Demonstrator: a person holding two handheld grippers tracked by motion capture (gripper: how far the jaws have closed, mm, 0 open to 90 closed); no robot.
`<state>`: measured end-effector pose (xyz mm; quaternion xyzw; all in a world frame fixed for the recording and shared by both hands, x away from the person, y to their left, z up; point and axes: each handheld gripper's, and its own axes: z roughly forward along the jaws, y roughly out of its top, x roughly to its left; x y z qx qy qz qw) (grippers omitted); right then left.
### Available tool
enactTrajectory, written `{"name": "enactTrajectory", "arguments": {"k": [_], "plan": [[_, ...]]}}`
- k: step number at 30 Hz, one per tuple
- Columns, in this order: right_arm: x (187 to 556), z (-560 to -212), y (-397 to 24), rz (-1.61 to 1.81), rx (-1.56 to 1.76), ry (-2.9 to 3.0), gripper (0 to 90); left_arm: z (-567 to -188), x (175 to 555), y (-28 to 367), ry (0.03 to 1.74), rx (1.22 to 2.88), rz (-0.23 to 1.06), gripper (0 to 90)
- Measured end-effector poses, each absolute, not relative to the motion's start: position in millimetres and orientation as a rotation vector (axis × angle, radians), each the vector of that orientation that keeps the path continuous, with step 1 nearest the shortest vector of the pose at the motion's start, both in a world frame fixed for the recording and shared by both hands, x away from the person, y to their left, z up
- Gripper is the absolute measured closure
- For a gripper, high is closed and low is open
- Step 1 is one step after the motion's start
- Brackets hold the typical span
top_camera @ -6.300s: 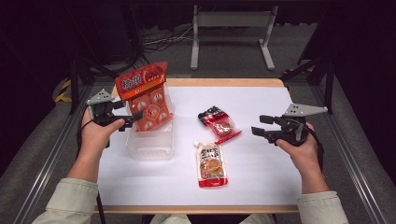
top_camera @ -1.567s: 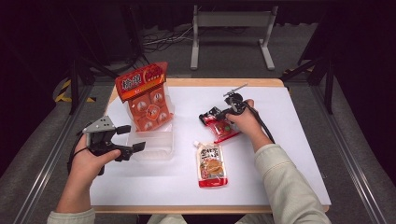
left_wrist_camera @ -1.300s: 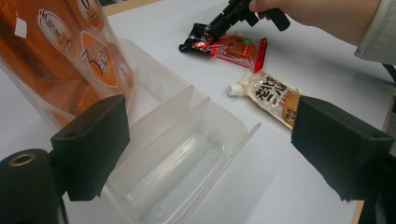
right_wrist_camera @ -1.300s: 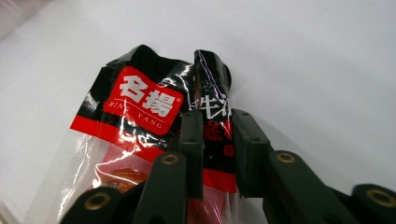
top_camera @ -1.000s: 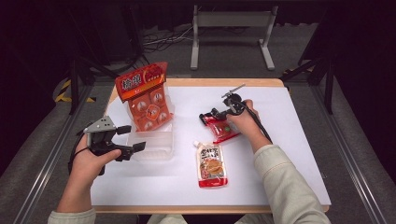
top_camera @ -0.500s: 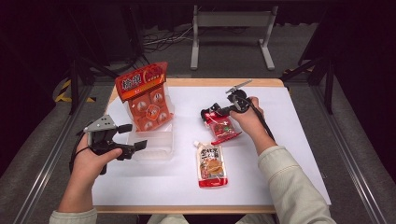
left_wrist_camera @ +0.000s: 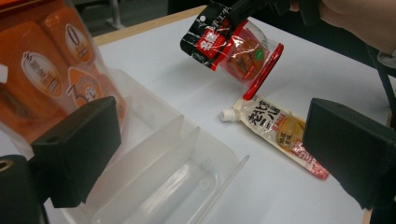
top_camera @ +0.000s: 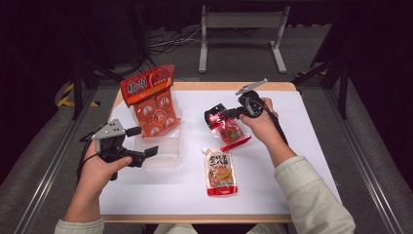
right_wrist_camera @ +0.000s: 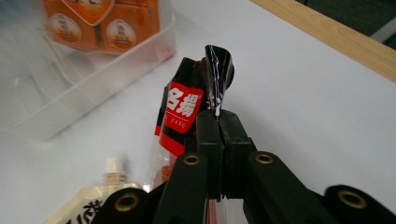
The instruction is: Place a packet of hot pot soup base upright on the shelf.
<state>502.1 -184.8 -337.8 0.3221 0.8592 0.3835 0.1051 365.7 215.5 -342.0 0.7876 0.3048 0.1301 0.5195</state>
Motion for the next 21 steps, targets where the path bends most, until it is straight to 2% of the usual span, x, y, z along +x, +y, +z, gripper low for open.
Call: {"name": "enactTrajectory", "arguments": {"k": [7, 21], "plan": [[482, -320, -176, 1.202, 0.836, 2.517, 89.5, -343, 366, 209, 0.725, 1.895, 0.327, 4.3], [449, -295, -162, 1.401, 0.666, 2.478, 89.5, -342, 364, 200, 0.695, 1.863, 0.319, 8.9]]}}
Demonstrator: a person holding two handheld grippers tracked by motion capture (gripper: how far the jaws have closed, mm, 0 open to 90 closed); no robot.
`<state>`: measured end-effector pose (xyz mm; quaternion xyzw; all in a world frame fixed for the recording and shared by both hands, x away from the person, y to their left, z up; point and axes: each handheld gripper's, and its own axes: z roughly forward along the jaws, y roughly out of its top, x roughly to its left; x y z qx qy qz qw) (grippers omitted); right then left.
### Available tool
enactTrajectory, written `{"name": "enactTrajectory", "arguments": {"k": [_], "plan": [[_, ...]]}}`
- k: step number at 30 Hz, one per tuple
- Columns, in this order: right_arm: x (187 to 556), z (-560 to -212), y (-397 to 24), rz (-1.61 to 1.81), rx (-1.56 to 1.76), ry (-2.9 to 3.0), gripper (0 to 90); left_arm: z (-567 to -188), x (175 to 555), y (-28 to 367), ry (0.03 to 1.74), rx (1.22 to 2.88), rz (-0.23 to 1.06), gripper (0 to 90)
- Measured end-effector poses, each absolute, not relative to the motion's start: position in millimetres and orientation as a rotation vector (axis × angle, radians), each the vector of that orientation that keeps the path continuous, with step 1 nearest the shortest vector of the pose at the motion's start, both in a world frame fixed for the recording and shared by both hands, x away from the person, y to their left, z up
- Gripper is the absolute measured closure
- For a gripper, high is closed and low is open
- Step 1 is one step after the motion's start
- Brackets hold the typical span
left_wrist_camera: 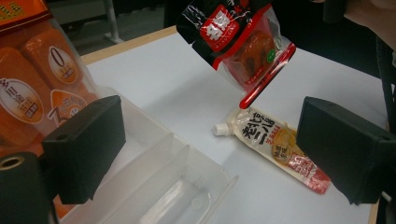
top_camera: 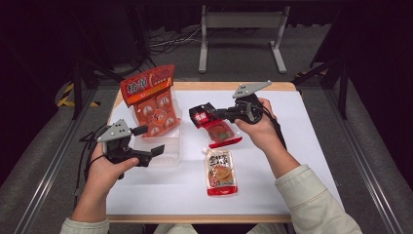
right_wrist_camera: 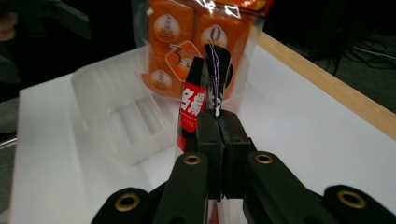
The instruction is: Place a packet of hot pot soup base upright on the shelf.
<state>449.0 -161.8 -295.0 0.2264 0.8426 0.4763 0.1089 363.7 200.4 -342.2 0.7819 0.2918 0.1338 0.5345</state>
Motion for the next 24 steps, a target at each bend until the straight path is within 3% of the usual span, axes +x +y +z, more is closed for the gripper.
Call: {"name": "enactTrajectory", "arguments": {"k": [13, 24], "plan": [[415, -279, -145, 1.59, 0.489, 2.441, 89.4, -345, 365, 188, 0.649, 1.825, 0.288, 9.1], [394, -286, -133, 1.677, 0.386, 2.444, 89.4, -347, 363, 172, 0.573, 1.813, 0.264, 14.6]]}}
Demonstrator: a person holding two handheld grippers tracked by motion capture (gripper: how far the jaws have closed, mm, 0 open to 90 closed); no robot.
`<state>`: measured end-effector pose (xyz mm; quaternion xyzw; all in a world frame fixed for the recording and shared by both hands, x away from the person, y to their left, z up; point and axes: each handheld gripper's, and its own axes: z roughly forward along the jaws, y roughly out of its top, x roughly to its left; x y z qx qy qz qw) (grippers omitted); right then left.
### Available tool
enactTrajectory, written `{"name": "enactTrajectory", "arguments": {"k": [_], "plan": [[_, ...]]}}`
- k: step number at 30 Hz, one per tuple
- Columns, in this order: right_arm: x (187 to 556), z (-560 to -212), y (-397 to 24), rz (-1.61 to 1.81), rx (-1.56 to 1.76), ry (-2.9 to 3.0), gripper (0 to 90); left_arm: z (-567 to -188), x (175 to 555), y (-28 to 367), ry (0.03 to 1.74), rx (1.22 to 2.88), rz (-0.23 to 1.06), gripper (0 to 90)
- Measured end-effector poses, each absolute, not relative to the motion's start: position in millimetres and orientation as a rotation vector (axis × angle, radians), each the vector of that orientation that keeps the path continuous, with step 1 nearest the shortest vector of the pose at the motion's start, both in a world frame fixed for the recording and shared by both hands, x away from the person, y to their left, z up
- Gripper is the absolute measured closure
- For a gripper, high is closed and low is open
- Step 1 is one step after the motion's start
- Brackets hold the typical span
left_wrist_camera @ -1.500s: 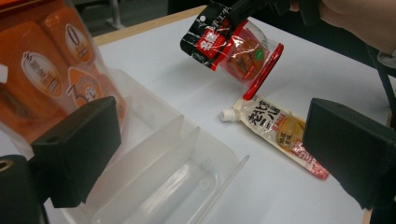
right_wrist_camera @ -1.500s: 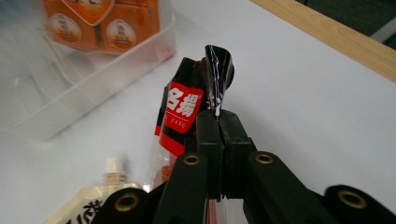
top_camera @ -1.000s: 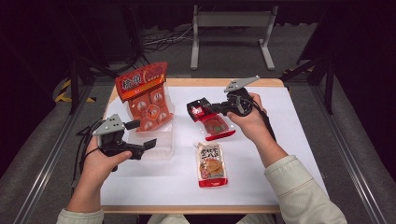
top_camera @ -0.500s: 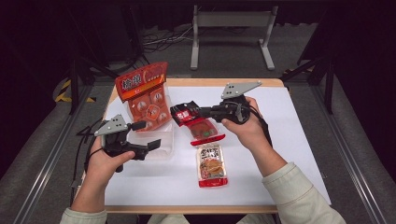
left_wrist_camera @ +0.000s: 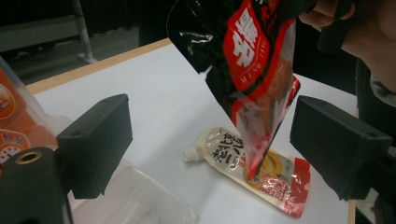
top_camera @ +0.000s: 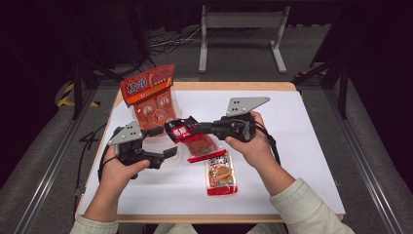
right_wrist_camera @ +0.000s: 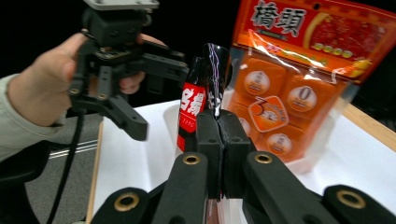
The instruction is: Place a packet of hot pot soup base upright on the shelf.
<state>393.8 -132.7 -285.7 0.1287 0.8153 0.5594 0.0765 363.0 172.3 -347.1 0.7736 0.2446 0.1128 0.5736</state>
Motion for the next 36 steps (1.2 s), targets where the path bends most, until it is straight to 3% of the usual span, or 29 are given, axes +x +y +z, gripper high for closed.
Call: {"name": "enactTrajectory", "arguments": {"k": [7, 11, 20, 23, 36], "plan": [[385, -292, -125, 1.716, 0.352, 2.435, 89.4, -347, 360, 164, 0.526, 1.766, 0.229, 19.7], [382, -295, -120, 1.717, 0.336, 2.445, 89.4, -347, 360, 163, 0.506, 1.764, 0.217, 27.7], [378, -300, -116, 1.689, 0.316, 2.44, 89.3, -353, 362, 163, 0.461, 1.773, 0.151, 55.8], [379, -302, -117, 1.697, 0.326, 2.436, 89.2, -352, 361, 165, 0.432, 1.761, 0.136, 69.7], [381, -304, -119, 1.704, 0.345, 2.432, 85.9, -349, 358, 166, 0.414, 1.766, 0.094, 88.5]]}}
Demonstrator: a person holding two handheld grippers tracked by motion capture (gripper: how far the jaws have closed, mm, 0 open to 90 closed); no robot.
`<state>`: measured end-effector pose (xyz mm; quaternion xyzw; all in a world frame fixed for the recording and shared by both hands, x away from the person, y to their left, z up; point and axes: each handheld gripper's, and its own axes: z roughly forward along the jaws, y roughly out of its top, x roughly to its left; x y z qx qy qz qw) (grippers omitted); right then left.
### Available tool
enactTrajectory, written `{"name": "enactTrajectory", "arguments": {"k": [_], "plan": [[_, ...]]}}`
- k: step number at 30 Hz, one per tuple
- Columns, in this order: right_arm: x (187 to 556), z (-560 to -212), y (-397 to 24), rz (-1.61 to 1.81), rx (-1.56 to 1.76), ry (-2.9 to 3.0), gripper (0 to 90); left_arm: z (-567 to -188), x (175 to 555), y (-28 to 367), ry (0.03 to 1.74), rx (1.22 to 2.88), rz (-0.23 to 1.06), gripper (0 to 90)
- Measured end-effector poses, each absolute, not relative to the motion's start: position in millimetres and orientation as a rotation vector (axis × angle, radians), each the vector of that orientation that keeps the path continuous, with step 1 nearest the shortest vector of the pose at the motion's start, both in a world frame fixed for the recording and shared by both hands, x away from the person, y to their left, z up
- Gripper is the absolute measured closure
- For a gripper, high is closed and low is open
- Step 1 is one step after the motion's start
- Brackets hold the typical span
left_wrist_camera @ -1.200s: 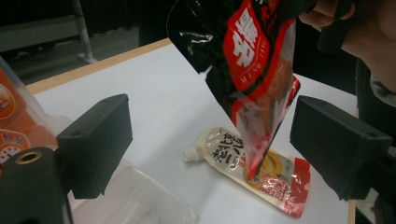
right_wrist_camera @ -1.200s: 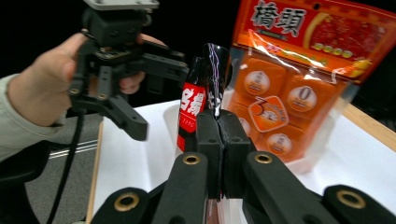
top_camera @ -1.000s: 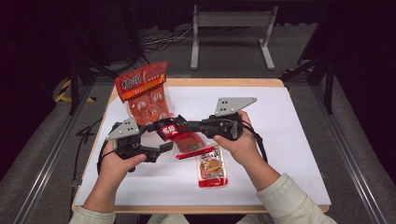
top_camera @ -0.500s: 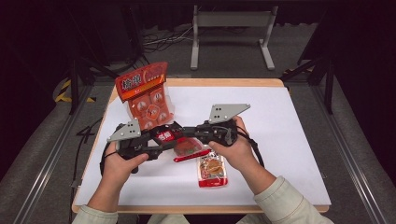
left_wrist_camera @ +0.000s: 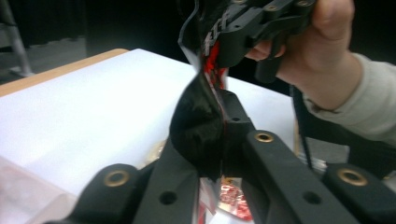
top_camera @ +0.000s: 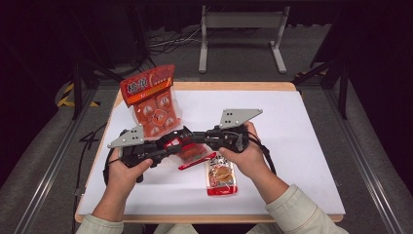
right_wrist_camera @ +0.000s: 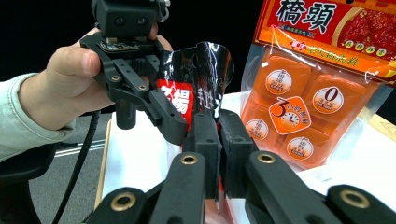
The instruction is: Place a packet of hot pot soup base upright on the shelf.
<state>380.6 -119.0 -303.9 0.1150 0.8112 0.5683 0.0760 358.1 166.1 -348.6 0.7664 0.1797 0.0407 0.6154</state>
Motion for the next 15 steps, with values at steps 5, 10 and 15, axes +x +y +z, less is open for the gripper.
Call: {"name": "enactTrajectory", "arguments": {"k": [5, 10, 15], "plan": [[381.1, -303.5, -119.7, 1.706, 0.347, 2.427, 82.7, -345.0, 355.0, 166.2, 0.404, 1.774, 0.102, 89.4], [381.2, -302.0, -123.1, 1.702, 0.359, 2.421, 77.5, -343.6, 354.4, 168.4, 0.406, 1.774, 0.102, 89.5], [384.3, -302.0, -128.3, 1.737, 0.422, 2.431, 64.0, -339.9, 353.4, 172.5, 0.408, 1.779, 0.12, 89.6]]}}
